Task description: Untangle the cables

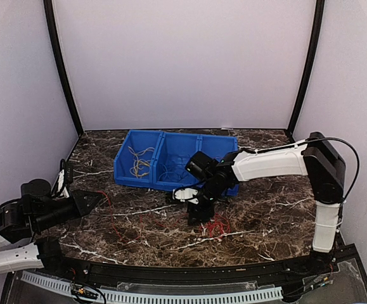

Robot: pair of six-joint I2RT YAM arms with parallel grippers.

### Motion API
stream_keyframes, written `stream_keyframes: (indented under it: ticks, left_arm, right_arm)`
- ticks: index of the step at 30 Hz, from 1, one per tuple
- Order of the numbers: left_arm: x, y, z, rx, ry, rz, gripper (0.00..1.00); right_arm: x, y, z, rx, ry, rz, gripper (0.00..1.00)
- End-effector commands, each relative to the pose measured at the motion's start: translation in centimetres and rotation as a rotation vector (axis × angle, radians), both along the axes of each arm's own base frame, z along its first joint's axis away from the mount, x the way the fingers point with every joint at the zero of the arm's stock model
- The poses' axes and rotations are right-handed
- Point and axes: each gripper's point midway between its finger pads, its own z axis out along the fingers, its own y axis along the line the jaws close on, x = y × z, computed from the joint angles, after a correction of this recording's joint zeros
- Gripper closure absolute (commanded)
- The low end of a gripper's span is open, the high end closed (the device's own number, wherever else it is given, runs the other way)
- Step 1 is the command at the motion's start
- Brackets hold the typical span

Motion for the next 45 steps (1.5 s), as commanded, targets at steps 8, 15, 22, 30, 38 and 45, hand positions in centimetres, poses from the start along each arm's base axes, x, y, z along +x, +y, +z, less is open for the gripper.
stream_keyframes:
  ticks: [8, 15, 22, 30, 38, 45]
  left_arm:
    - [-0.1, 0.4, 0.4, -0.047, -0.028, 0.012, 1.0]
    - [-0.1, 1.2, 1.9, -0.047, -0.061, 0.032, 1.0]
    - [0.1, 1.8, 3.0, -0.043, -0.104, 0.056, 1.0]
    - [0.2, 1.4, 3.9, -0.05, -0.113, 0.044, 1.0]
    - [0.1, 2.2, 6.3, -0.056, -0.164, 0.059, 1.0]
    - [-0.5, 2.4, 9.5, -0.126, -0.27, 0.031, 1.0]
  right_arm:
    - [1.3, 3.7, 2.0, 0.061, 0.026, -0.031, 1.0]
    - [0.0, 5.2, 18.1, 0.363, -0.07, 0.08, 1.0]
    - [-1.8, 2.9, 30.1, 0.579, -0.223, 0.14, 1.0]
    - [-2.7, 2.1, 32.6, 0.648, -0.149, 0.177, 1.0]
    - [-3.0, 1.5, 34.0, 0.676, -0.123, 0.199, 1.0]
    - [-2.1, 0.8, 32.7, 0.623, -0.135, 0.177, 1.0]
